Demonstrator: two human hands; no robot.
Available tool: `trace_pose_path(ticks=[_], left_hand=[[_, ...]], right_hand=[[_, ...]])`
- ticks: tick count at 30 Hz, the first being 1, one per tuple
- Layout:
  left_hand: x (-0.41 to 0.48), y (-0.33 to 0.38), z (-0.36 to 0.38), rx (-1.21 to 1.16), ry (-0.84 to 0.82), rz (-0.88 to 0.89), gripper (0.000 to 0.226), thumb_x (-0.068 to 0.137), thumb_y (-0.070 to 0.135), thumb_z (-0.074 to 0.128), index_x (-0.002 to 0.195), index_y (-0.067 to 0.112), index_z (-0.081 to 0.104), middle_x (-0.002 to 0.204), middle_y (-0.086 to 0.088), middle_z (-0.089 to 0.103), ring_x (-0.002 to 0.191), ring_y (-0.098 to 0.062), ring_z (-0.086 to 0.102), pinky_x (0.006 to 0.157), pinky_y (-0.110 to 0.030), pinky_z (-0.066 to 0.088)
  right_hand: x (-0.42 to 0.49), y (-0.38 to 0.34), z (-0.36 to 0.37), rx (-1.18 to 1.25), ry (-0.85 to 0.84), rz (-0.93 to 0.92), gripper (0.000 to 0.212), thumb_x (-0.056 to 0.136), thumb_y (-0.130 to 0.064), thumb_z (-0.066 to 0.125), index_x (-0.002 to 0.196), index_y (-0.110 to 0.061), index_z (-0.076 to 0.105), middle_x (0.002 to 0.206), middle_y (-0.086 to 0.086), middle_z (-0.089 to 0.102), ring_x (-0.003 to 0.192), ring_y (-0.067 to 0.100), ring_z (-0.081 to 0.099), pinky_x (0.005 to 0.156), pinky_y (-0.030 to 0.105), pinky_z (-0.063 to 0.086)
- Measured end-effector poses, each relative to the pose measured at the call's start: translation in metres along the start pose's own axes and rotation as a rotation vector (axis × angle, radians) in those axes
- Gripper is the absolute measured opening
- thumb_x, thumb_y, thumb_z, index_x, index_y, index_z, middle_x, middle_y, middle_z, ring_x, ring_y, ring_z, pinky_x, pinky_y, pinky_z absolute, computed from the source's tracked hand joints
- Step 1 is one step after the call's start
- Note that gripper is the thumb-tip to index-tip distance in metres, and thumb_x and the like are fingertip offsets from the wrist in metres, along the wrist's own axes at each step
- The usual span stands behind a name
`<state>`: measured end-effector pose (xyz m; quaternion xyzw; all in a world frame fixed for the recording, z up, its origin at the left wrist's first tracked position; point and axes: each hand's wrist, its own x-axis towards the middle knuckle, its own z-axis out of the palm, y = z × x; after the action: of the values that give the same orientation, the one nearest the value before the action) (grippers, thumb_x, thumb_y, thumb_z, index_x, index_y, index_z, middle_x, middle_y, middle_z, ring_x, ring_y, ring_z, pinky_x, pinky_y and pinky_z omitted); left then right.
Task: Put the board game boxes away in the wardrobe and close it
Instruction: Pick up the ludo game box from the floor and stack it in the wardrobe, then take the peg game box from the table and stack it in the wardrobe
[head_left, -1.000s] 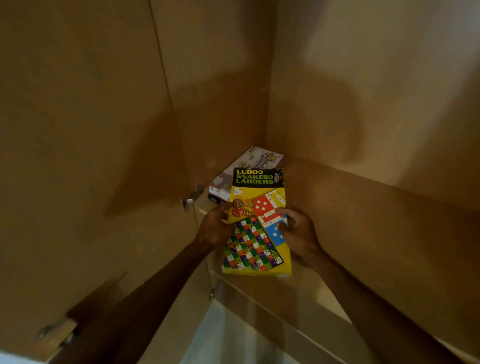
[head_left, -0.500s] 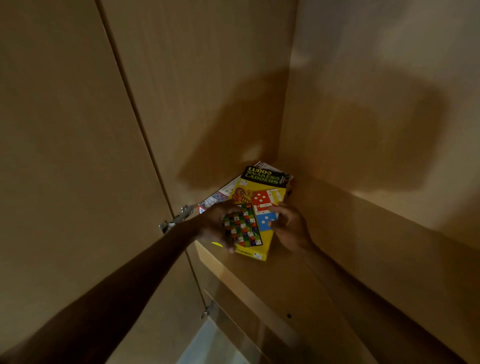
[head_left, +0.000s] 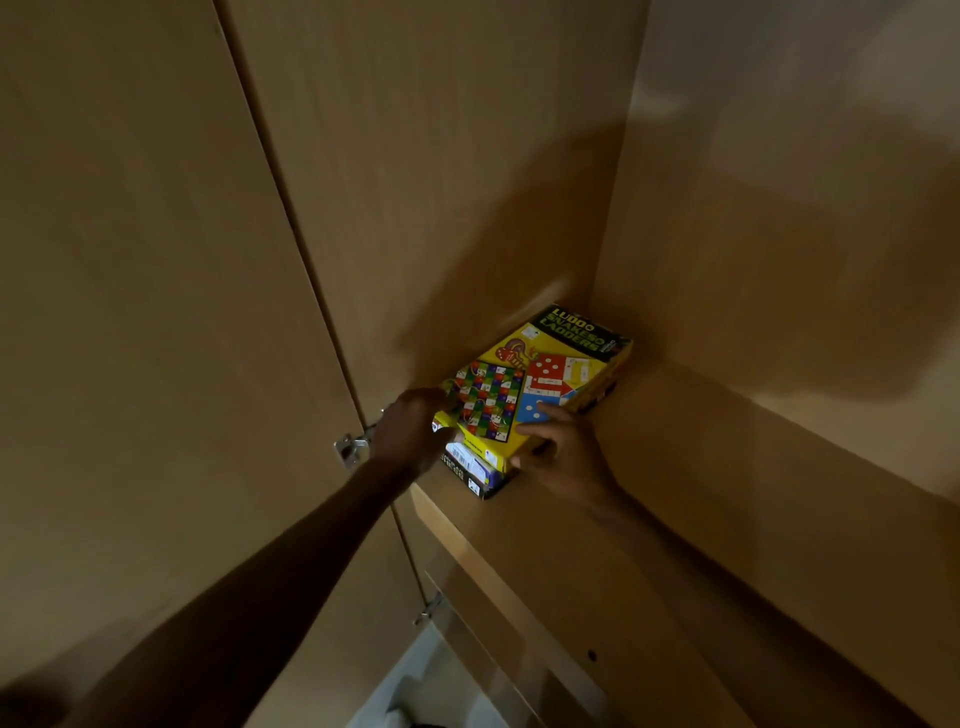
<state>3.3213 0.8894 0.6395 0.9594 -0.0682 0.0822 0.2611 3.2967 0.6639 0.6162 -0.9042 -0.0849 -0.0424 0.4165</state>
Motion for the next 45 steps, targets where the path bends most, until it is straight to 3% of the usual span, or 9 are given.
trace_pose_path(ticks=[7, 14, 16, 19, 23, 27, 30, 34, 45], left_hand=[[-0.005, -0.011, 0.006, 0.006, -0.005, 0.019, 0.055, 0.084, 0.013, 0.073, 0.136, 0.020, 0.056, 0.148, -0.003, 0.049, 0.135, -0.023, 0.046, 0.111, -0.031, 0.037], [-0.016, -0.016, 0.008, -0.001, -0.069, 0.017, 0.066, 0.087, 0.014, 0.066, 0.146, 0.028, 0.041, 0.154, 0.001, 0.040, 0.136, -0.021, 0.044, 0.107, -0.032, 0.039], [-0.025, -0.014, 0.009, -0.060, 0.002, 0.010, 0.055, 0.087, 0.015, 0.065, 0.139, 0.025, 0.051, 0.147, 0.002, 0.049, 0.132, -0.018, 0.048, 0.104, -0.030, 0.041], [-0.047, -0.014, 0.009, -0.233, 0.076, -0.139, 0.042, 0.087, 0.018, 0.065, 0.129, 0.021, 0.062, 0.129, 0.001, 0.065, 0.116, -0.016, 0.061, 0.094, -0.028, 0.048], [-0.098, -0.024, 0.019, -0.439, 0.127, -0.310, 0.030, 0.087, 0.016, 0.066, 0.117, 0.016, 0.069, 0.108, 0.005, 0.071, 0.094, -0.011, 0.067, 0.083, -0.029, 0.055], [-0.165, -0.034, 0.030, -0.547, 0.168, -0.480, 0.023, 0.089, 0.015, 0.067, 0.111, 0.014, 0.071, 0.100, 0.006, 0.072, 0.089, -0.004, 0.067, 0.078, -0.024, 0.053], [-0.228, -0.044, 0.035, -0.611, 0.204, -0.635, 0.021, 0.089, 0.013, 0.067, 0.110, 0.014, 0.071, 0.100, 0.003, 0.073, 0.093, -0.008, 0.068, 0.080, -0.019, 0.052], [-0.315, -0.054, 0.029, -0.669, 0.317, -0.816, 0.019, 0.089, 0.013, 0.067, 0.106, 0.019, 0.072, 0.097, 0.001, 0.075, 0.093, -0.011, 0.069, 0.084, -0.025, 0.053], [-0.585, -0.063, -0.029, -0.733, 0.808, -1.196, 0.020, 0.090, 0.015, 0.066, 0.109, 0.022, 0.070, 0.100, 0.003, 0.075, 0.099, -0.010, 0.069, 0.084, -0.024, 0.053]], right_hand=[[0.001, -0.012, 0.016, -0.039, 0.079, 0.019, 0.039, 0.074, -0.022, 0.081, 0.111, -0.016, 0.072, 0.142, 0.010, 0.046, 0.134, 0.026, 0.032, 0.093, 0.023, 0.030], [0.002, -0.010, 0.017, -0.058, 0.069, 0.014, 0.038, 0.076, -0.023, 0.079, 0.113, -0.019, 0.071, 0.143, 0.009, 0.045, 0.136, 0.028, 0.032, 0.102, 0.035, 0.037], [0.000, -0.008, 0.017, -0.053, 0.047, 0.013, 0.040, 0.077, -0.024, 0.078, 0.116, -0.020, 0.069, 0.146, 0.009, 0.043, 0.139, 0.027, 0.031, 0.108, 0.040, 0.038], [-0.014, -0.009, 0.020, 0.021, 0.095, -0.009, 0.038, 0.081, -0.018, 0.075, 0.118, -0.017, 0.068, 0.146, 0.008, 0.043, 0.138, 0.021, 0.036, 0.105, 0.031, 0.038], [-0.050, -0.007, 0.036, 0.149, 0.187, -0.106, 0.028, 0.080, -0.010, 0.069, 0.108, -0.016, 0.070, 0.117, 0.000, 0.062, 0.110, 0.012, 0.058, 0.088, 0.032, 0.053], [-0.085, -0.008, 0.066, 0.268, 0.034, 0.014, 0.025, 0.084, -0.014, 0.067, 0.108, -0.021, 0.069, 0.106, -0.005, 0.069, 0.091, 0.003, 0.064, 0.062, 0.017, 0.050], [-0.113, -0.017, 0.094, 0.304, -0.118, 0.059, 0.024, 0.086, -0.022, 0.065, 0.109, -0.016, 0.069, 0.104, -0.004, 0.071, 0.090, 0.006, 0.066, 0.069, 0.023, 0.051], [-0.158, -0.046, 0.134, 0.290, -0.335, 0.048, 0.022, 0.087, -0.019, 0.064, 0.109, -0.018, 0.069, 0.097, -0.008, 0.071, 0.088, 0.002, 0.065, 0.075, 0.017, 0.052], [-0.325, -0.164, 0.250, 0.254, -0.879, -0.217, 0.019, 0.086, -0.013, 0.065, 0.104, -0.015, 0.070, 0.088, -0.010, 0.069, 0.077, -0.008, 0.061, 0.067, 0.004, 0.044]])
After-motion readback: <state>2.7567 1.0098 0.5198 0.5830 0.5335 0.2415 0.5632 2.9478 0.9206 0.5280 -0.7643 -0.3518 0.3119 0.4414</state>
